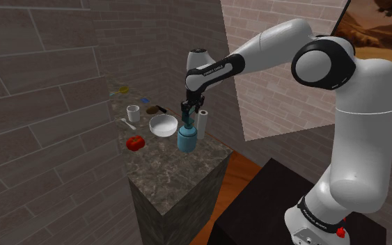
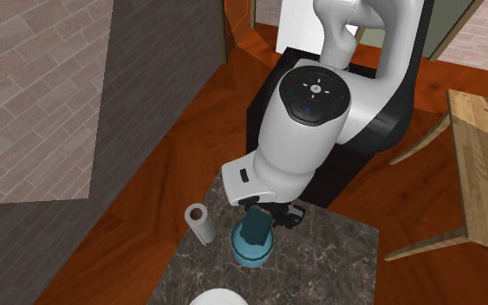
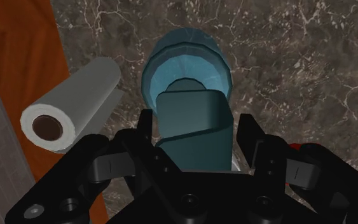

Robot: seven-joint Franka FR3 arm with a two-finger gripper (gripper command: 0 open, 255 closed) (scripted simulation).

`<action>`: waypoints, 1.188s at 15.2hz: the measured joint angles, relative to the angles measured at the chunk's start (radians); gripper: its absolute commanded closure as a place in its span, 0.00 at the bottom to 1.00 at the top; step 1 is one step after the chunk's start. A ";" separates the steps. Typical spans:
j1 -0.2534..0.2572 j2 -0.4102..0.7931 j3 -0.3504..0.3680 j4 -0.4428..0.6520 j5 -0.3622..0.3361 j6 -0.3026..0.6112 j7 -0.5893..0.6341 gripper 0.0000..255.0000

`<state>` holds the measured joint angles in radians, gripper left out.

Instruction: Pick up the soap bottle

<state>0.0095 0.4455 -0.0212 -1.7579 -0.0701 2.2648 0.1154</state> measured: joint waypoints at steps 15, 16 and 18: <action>0.001 -0.033 0.001 0.017 0.002 -0.051 -0.003 1.00; 0.000 -0.036 0.001 0.025 0.002 -0.061 -0.005 1.00; 0.000 -0.051 0.001 0.036 0.003 -0.087 -0.006 1.00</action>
<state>0.0096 0.3943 -0.0203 -1.7221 -0.0672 2.1775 0.1092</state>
